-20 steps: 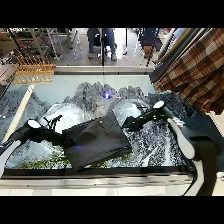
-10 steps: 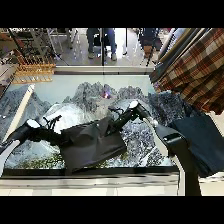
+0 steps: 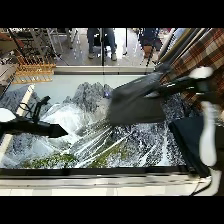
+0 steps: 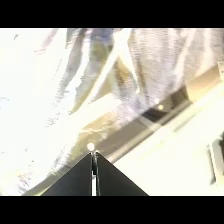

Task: Fold the clothes and pants, and hang the long-sleeved shirts on hangers.

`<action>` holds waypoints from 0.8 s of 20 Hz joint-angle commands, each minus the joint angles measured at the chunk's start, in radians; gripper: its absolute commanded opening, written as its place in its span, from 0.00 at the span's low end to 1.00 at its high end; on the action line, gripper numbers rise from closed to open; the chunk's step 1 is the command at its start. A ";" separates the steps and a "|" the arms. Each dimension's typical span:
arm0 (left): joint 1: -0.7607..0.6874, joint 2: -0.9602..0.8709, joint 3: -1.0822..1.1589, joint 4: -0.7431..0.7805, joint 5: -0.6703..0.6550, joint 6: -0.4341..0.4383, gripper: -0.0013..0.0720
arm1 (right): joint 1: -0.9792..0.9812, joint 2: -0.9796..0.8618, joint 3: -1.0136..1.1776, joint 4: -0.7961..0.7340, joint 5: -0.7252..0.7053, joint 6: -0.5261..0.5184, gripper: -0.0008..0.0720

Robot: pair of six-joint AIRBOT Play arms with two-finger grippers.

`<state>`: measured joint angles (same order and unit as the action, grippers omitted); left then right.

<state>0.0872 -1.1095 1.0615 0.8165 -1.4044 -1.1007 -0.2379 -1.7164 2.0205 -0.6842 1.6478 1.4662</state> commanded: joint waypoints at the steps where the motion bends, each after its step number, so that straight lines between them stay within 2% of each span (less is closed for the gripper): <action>1: 0.002 0.111 0.007 -0.002 -0.037 -0.003 0.04 | -0.341 0.175 -0.013 -0.117 -0.026 0.045 0.04; 4: 0.002 0.121 0.007 -0.010 -0.037 -0.022 0.04 | -0.614 0.280 -0.130 -0.225 -0.058 0.010 0.04; 7: 0.002 0.119 0.007 -0.010 -0.036 -0.023 0.04 | -0.821 0.322 -0.381 -0.330 -0.056 -0.039 0.04; 10: 0.002 0.119 0.007 -0.010 -0.036 -0.050 0.04 | -0.938 0.323 -0.651 -0.376 -0.108 -0.100 0.04; 13: 0.002 0.119 0.007 -0.010 -0.036 -0.053 0.04 | -1.015 0.322 -0.809 -0.508 -0.174 -0.090 0.06; 14: 0.002 0.119 0.007 -0.010 -0.036 -0.053 0.04 | -1.032 0.321 -0.824 -0.537 -0.175 -0.091 0.33; 15: 0.002 0.119 0.007 -0.009 -0.036 -0.053 0.04 | -1.041 0.320 -0.820 -0.559 -0.167 -0.095 0.76; 16: 0.004 0.120 0.008 -0.003 -0.037 -0.053 0.04 | -1.045 0.320 -0.797 -0.583 -0.143 -0.100 0.97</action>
<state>0.0887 -0.9909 1.0676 0.8074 -1.4406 -1.1500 -1.2316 -1.3983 1.2732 -1.1671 1.5017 1.3804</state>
